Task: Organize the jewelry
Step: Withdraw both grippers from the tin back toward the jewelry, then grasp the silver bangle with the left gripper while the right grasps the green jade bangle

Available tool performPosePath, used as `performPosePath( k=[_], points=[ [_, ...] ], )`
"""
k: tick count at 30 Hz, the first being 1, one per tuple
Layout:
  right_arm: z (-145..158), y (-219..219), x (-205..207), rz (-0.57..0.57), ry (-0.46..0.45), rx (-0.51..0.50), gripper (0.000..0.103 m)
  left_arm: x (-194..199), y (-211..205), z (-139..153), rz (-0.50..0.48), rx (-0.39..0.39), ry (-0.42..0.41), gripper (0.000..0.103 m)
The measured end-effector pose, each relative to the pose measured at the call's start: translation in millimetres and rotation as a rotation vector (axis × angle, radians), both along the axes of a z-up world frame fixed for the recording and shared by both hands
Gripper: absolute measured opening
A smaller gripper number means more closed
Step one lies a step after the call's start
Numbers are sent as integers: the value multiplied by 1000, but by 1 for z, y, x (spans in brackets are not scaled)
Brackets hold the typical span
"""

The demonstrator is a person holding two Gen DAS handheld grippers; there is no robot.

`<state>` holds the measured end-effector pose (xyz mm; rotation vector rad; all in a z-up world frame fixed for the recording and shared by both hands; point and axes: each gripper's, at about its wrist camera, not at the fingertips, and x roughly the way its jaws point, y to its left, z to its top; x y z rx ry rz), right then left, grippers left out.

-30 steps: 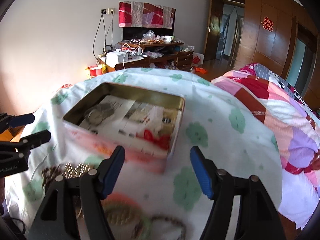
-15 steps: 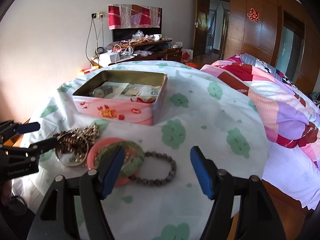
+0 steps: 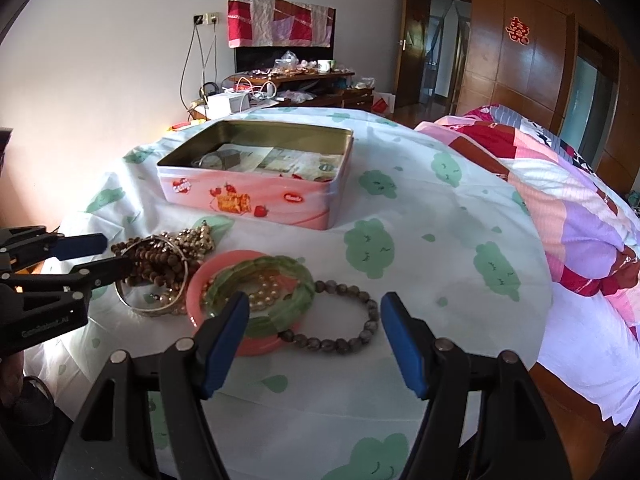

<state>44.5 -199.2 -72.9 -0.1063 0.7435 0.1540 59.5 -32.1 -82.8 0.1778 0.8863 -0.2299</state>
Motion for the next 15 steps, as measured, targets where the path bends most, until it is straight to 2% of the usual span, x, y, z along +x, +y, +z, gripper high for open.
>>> performPosePath(
  k=[4,8,15],
  points=[
    [-1,2,0,4,2,-2,70,5,-2,-4,-12,-6,8,24],
    [-2,2,0,0,5,3,70,8,7,1,-9,-57,7,2],
    [-3,1,3,-9,5,19,70,8,18,14,0,-94,-25,2]
  ],
)
